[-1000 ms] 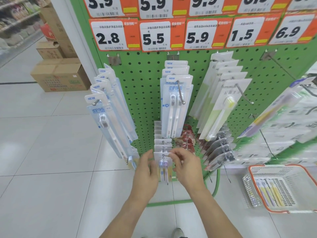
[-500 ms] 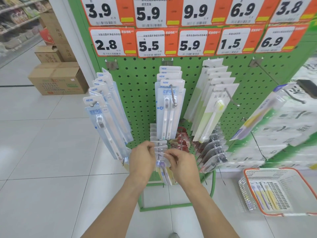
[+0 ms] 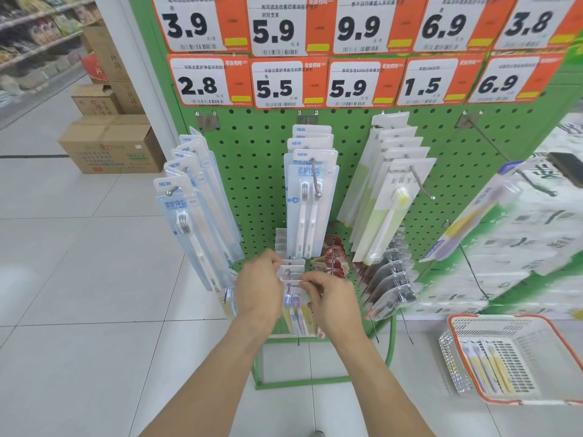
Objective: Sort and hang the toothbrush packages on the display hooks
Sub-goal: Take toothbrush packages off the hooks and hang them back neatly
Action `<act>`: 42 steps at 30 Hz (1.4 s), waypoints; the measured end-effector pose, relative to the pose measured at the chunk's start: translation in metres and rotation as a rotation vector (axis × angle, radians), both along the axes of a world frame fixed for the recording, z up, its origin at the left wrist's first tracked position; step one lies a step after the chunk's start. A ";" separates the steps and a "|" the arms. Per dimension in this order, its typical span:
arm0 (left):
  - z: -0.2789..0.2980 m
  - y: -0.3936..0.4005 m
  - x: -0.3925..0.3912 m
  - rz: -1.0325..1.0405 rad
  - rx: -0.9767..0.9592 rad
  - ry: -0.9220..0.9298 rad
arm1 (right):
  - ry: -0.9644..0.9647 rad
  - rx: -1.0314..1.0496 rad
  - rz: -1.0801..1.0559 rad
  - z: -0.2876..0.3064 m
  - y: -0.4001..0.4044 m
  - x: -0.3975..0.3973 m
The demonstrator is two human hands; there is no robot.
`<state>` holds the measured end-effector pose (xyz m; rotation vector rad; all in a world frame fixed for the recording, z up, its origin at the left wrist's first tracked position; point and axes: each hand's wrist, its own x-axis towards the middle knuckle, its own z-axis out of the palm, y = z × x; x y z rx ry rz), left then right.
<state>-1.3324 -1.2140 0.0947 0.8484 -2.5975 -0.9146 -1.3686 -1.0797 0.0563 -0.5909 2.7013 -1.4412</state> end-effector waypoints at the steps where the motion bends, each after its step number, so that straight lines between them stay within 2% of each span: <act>1: -0.001 0.000 0.000 -0.011 -0.011 0.026 | 0.009 0.007 -0.001 0.000 0.000 0.000; 9: -0.009 -0.005 0.010 -0.080 -0.035 0.215 | 0.005 0.022 0.015 0.003 0.001 -0.002; 20: -0.009 -0.008 0.044 -0.044 -0.197 0.182 | 0.049 0.071 0.032 0.011 0.002 -0.002; 27: -0.020 -0.010 0.071 0.026 -0.166 0.110 | -0.004 0.069 0.008 0.016 0.001 -0.001; 33: -0.015 -0.014 0.098 0.091 0.031 0.126 | 0.029 0.032 -0.051 0.021 -0.002 0.004; 37: -0.013 -0.024 0.111 0.082 0.300 0.183 | 0.110 -0.319 -0.218 0.021 0.002 0.032; 40: -0.008 -0.028 0.121 0.092 0.405 0.191 | 0.051 -0.324 -0.106 0.006 0.006 0.056; 42: -0.001 -0.029 0.125 0.111 0.471 0.233 | -0.106 -0.281 -0.011 -0.005 0.009 0.069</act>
